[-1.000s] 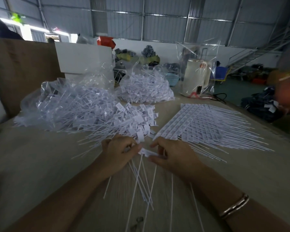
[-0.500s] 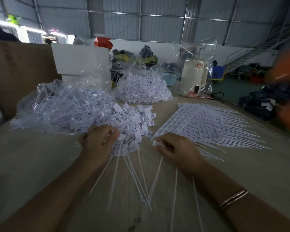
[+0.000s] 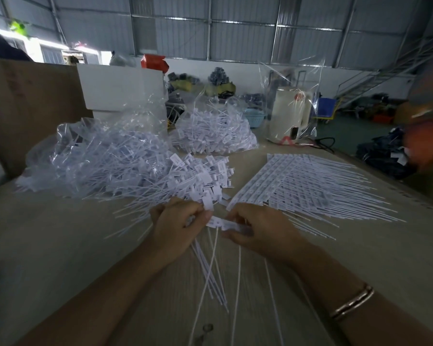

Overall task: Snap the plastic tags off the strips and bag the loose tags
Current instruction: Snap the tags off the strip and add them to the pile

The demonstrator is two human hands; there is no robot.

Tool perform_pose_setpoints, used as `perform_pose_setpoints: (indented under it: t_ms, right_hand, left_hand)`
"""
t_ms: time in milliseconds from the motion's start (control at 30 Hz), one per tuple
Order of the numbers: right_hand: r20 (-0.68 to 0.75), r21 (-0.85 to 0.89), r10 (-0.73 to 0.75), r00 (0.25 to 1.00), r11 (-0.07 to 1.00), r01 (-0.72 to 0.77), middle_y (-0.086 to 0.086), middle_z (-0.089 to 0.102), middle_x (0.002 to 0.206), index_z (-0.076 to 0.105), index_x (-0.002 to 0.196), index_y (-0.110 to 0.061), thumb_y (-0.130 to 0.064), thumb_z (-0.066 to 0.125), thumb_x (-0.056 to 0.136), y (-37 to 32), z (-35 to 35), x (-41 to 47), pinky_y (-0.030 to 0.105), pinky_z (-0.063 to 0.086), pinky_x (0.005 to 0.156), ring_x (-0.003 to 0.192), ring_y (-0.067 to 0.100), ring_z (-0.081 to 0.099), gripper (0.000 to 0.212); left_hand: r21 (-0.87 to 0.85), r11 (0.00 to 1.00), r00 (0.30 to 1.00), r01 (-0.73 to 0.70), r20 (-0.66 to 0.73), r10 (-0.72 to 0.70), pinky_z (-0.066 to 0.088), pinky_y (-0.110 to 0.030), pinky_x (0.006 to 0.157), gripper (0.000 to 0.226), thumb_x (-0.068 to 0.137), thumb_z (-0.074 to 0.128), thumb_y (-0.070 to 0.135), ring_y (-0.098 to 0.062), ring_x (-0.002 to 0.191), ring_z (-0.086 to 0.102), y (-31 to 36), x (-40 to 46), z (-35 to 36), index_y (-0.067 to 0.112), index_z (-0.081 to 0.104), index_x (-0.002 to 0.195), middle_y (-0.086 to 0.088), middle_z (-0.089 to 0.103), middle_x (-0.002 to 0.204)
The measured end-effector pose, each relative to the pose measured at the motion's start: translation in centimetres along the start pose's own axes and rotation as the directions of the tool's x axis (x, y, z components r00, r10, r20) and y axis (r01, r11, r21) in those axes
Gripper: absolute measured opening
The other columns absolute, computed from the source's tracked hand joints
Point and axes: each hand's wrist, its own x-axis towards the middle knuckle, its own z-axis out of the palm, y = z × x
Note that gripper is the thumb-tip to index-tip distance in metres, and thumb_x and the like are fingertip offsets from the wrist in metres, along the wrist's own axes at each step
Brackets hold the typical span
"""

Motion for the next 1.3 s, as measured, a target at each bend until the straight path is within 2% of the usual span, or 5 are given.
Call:
perform_pose_setpoints:
  t_ms: [100,300,533,733,1300]
  right_hand:
    - [-0.015,-0.084,-0.095,0.995,0.992,0.094,-0.006,0.066,0.086,0.065,0.099,-0.021,-0.042,0.054,0.091,-0.2,0.5,-0.1,0.027,0.040,0.063,0.074,0.012,0.059,0.026]
    - [-0.032,0.339,0.083,0.996,0.939,-0.067,-0.016,0.061,0.063,0.067,0.084,-0.014,-0.025,0.054,0.094,1.2,0.3,-0.1,0.015,0.045,0.055,0.056,-0.002,0.060,0.020]
    - [-0.076,0.115,-0.026,0.997,0.993,0.035,-0.014,0.058,0.078,0.063,0.099,-0.027,-0.045,0.064,0.082,-0.2,1.1,0.2,0.008,0.033,0.056,0.062,-0.003,0.049,0.025]
    - [-0.151,0.156,-0.134,0.979,0.975,0.158,-0.002,0.065,0.078,0.058,0.100,-0.009,-0.033,0.070,0.080,-2.2,1.2,0.4,0.009,0.031,0.054,0.064,0.007,0.057,0.033]
    - [-0.067,0.375,0.167,0.984,0.918,-0.131,-0.020,0.059,0.064,0.057,0.076,-0.037,-0.020,0.059,0.090,2.2,0.0,-0.3,0.008,0.041,0.058,0.058,-0.004,0.057,0.022]
  left_hand:
    - [-0.052,0.998,0.999,-0.037,0.033,0.039,0.036,-0.046,0.088,0.034,0.078,0.047,0.054,-0.005,0.083,0.050,0.0,0.0,-0.2,0.025,0.062,0.070,0.014,0.057,0.069]
    - [-0.162,0.976,0.979,-0.146,-0.165,0.119,0.038,-0.047,0.084,0.024,0.080,0.044,0.046,-0.006,0.085,0.052,-1.5,0.9,-2.0,0.027,0.058,0.075,0.019,0.057,0.077]
    - [0.348,0.935,0.986,0.067,-0.165,-0.009,0.030,-0.042,0.093,0.043,0.081,0.037,0.054,-0.021,0.110,0.044,-2.2,0.5,-1.8,0.026,0.066,0.098,0.008,0.057,0.105]
    - [0.050,0.988,0.984,-0.146,0.111,0.139,0.025,-0.021,0.074,0.032,0.082,0.040,0.051,0.003,0.069,0.044,1.0,-0.1,0.3,0.035,0.047,0.056,0.014,0.045,0.055]
    - [0.204,0.959,0.954,-0.197,-0.186,0.236,0.015,-0.030,0.070,0.020,0.084,0.044,0.048,0.000,0.081,0.042,-3.2,0.9,-2.9,0.034,0.050,0.071,0.023,0.049,0.069]
